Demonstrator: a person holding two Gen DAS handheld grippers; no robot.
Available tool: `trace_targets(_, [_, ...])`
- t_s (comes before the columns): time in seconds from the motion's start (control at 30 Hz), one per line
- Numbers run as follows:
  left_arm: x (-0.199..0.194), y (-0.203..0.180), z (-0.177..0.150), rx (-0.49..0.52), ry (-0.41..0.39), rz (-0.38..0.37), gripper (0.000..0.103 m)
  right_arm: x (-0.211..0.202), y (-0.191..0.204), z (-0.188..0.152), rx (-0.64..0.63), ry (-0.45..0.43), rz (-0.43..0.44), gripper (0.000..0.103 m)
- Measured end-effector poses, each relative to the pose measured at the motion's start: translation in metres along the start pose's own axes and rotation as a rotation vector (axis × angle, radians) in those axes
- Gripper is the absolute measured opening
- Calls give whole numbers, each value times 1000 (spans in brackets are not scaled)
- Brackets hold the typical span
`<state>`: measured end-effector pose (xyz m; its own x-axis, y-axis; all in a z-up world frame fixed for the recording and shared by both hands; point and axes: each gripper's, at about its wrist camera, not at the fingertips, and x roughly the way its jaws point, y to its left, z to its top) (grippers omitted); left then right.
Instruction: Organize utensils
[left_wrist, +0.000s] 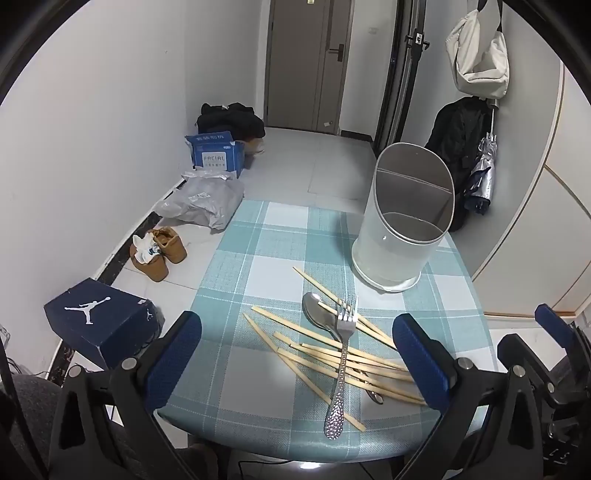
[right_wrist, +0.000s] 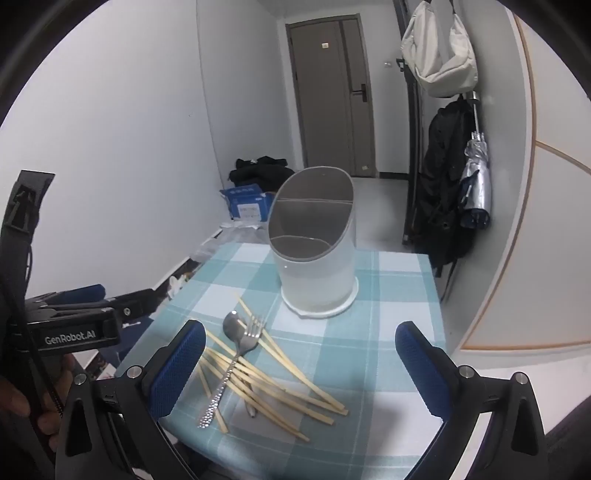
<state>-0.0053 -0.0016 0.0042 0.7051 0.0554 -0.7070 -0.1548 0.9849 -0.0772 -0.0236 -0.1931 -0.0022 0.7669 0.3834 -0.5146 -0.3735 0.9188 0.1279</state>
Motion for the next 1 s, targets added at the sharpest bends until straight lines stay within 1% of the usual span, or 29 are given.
trace_targets(0.1, [0, -1, -1, 4, 0, -10, 102, 0, 0, 1, -4, -1, 4, 103])
trace_targets(0.3, [-1, 3, -2, -8, -5, -5, 102, 0, -2, 1, 17, -1, 24, 103])
trace_targets(0.8, [-2, 5, -1, -19, -14, 4, 102, -2, -3, 1, 23, -6, 8, 103])
trace_targets(1.0, [-3, 8, -1, -30, -15, -9, 102, 0, -7, 2, 48, 3, 10, 103])
